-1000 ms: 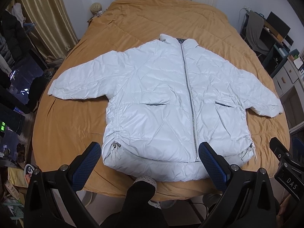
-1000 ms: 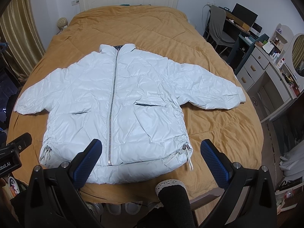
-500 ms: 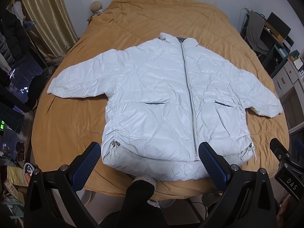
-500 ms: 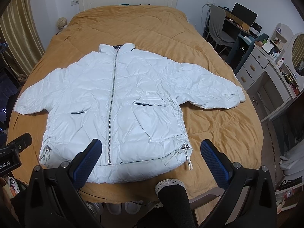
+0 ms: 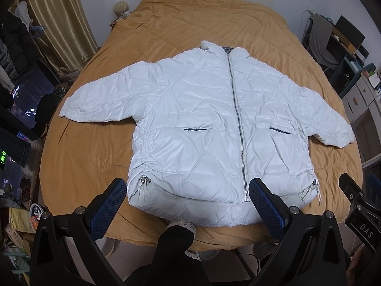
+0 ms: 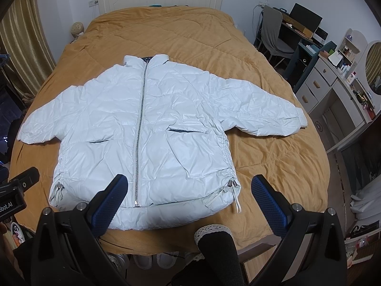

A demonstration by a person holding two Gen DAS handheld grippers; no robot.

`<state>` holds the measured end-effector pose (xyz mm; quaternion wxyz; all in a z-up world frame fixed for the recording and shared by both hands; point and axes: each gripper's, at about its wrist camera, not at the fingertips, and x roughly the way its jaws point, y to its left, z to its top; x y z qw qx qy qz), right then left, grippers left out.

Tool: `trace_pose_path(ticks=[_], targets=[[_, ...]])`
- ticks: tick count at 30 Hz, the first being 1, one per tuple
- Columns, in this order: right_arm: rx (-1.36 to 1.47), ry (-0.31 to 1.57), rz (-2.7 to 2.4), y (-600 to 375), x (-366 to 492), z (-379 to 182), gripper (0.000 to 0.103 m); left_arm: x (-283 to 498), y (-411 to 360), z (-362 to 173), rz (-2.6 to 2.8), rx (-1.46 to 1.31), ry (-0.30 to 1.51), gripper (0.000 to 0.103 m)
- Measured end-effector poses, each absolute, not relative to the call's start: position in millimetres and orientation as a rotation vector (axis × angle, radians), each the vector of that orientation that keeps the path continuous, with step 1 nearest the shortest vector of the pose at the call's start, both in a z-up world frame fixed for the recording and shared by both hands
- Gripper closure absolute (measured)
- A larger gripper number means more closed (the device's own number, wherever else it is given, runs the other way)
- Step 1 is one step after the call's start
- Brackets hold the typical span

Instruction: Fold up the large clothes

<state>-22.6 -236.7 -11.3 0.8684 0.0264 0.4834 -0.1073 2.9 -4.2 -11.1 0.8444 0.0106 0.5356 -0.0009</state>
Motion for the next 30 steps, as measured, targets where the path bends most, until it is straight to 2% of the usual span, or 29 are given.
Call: trace_pose_path(ticks=[22,30], targets=[[0.065,1.005,-0.227,-238,-27,-15,0.000,3,9,-12,0.027,-0.012,1.119,0.000],[0.033,0.994,-0.172,-211,-9,-4,0.000,27,63,-6,0.047,-0.141,1.108,0.000]])
